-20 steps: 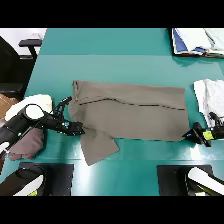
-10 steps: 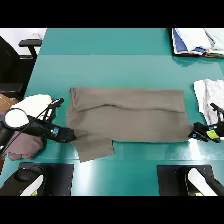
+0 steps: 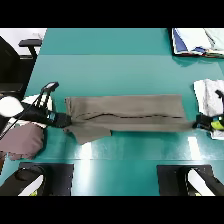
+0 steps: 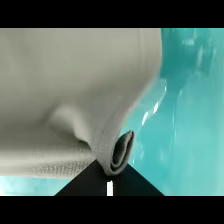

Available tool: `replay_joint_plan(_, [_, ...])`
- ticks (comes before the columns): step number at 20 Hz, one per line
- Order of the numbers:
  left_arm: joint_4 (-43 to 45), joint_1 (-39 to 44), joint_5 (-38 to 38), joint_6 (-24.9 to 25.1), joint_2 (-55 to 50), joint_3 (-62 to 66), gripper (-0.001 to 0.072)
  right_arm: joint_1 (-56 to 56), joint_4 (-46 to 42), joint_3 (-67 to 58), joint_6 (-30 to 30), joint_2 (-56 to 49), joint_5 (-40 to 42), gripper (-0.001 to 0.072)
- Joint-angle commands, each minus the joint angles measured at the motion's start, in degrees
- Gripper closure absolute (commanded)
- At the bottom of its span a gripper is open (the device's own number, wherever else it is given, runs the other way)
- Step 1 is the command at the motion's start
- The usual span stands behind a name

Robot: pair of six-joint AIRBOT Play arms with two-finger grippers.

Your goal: Fold the shirts.

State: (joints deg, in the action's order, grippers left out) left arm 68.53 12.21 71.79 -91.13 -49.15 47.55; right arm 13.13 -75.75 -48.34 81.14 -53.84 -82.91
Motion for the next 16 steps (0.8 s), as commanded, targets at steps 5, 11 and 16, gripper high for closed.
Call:
replay_joint_plan(5, [6.54, -0.07, -19.21, 3.13, -19.50, 10.05, 0.0687, -9.44, 1.07, -20.72, 1.11, -24.39, 3.91, 0.0696])
replay_joint_plan(11, [6.25, -0.07, -23.65, 2.62, -23.45, 12.68, 0.0678, -9.33, 8.70, -30.05, -0.85, -34.64, 4.28, 0.0396])
replay_joint_plan(16, [5.95, -0.04, -14.88, 2.60, -23.41, 19.34, 0.0163, -3.50, 8.81, -28.61, -8.04, -31.61, 1.90, 0.0321])
